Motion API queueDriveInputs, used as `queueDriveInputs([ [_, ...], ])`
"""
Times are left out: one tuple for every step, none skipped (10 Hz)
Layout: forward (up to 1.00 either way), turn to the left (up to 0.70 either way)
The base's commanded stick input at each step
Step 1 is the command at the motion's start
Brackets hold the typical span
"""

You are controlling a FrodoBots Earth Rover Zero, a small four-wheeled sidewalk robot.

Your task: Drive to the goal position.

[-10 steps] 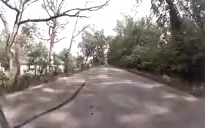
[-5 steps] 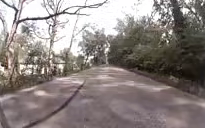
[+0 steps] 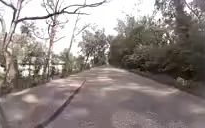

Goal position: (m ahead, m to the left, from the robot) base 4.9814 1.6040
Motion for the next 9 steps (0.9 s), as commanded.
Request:
queueDriveInputs([
  [0.7,0.0],
  [0.7,0.0],
  [0.7,0.0],
  [0.7,0.0],
  [0.7,0.0],
  [0.7,0.0],
  [0.7,0.0],
  [0.7,-0.24],
  [0.7,-0.26],
])
